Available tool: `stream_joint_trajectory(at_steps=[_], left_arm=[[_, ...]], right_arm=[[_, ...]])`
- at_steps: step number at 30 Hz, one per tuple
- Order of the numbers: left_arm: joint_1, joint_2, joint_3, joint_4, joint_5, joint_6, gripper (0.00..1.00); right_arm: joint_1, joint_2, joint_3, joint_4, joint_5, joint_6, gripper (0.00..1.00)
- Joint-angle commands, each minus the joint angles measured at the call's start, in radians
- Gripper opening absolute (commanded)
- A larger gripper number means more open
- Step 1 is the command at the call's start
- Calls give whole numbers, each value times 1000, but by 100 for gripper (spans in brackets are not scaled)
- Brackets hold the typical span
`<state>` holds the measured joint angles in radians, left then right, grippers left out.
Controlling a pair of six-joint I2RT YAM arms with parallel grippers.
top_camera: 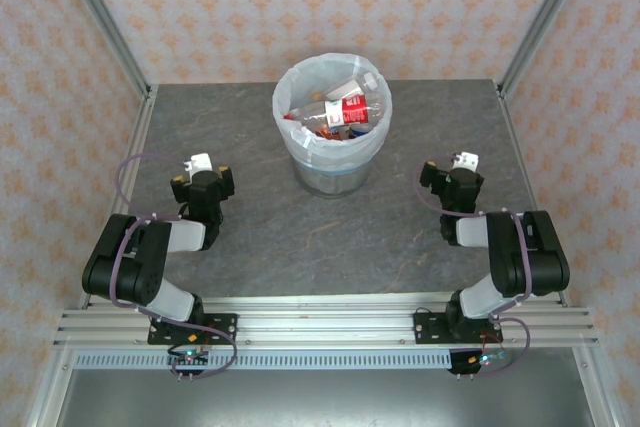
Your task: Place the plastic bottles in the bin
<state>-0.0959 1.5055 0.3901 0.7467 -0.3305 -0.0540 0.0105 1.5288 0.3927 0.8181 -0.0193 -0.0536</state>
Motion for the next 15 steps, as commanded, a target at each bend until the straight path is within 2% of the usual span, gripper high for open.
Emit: stream_joint_trajectory(at_steps=[1,15], left_arm=[[7,-13,13,36,-32,9,100],[12,-13,16,29,-17,5,100]], right_arm=[[-13,-6,5,1,-128,-25,99],[-13,-1,18,-20,-50,6,99]])
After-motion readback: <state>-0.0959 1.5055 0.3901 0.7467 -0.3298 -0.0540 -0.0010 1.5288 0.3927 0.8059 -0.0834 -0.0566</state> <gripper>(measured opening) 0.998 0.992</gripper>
